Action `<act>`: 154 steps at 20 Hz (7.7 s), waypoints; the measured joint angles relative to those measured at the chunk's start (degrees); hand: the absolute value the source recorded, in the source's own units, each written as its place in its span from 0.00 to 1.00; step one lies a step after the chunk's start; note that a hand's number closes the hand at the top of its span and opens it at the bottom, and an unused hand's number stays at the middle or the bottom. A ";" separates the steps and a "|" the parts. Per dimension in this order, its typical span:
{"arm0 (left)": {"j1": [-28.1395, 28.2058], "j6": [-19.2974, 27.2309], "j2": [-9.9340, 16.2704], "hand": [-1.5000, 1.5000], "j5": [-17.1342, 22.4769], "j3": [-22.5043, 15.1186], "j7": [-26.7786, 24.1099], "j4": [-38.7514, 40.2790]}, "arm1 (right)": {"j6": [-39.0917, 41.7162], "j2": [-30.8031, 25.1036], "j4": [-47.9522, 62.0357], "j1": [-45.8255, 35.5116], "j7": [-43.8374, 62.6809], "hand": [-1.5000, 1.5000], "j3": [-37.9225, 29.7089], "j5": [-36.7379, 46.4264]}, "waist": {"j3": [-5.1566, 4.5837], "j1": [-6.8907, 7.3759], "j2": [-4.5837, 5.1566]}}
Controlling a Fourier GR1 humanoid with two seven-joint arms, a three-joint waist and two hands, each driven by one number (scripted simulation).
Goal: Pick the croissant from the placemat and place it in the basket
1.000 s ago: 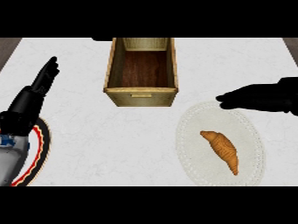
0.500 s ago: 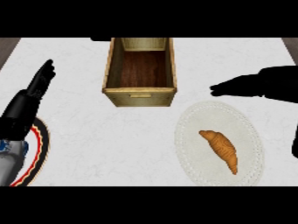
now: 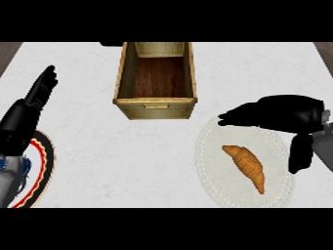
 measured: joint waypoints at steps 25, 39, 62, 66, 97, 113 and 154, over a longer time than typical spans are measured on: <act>0.34 -3.21 -4.97 0.50 -5.06 3.90 0.77 -0.44 | -18.33 7.99 17.42 6.29 -18.46 0.00 3.89 22.92 | -0.04 -0.78 -0.24; -0.25 -5.61 -6.64 0.50 -7.03 6.23 2.19 -1.48 | -21.38 11.40 21.76 9.94 -21.56 0.00 1.97 29.48 | -0.05 -0.81 -0.25; 1.57 -8.00 -9.20 0.50 -8.86 8.17 2.06 -3.63 | -30.60 19.44 33.55 7.44 -27.86 1.00 -2.85 38.21 | -0.66 -0.61 -1.12; 0.02 -8.12 -8.96 0.50 -8.98 8.49 2.51 -2.80 | -31.08 18.60 38.12 3.21 -21.26 1.00 -9.07 37.69 | -0.25 -0.34 -0.44; -1.60 -8.59 -9.49 0.50 -9.71 8.57 1.39 -0.42 | -34.85 16.68 49.22 -45.91 6.77 1.00 -47.52 11.64 | -0.11 0.23 -0.21; -0.58 -8.90 -10.44 0.50 -10.46 7.95 0.74 -1.34 | -32.06 26.88 59.30 -63.64 23.02 1.00 -45.13 10.61 | -0.16 0.87 0.18; -1.46 -9.51 -10.74 0.50 -10.99 8.82 0.62 -1.06 | -45.56 24.99 68.29 -63.56 29.12 0.00 -52.59 7.28 | -0.12 1.33 0.64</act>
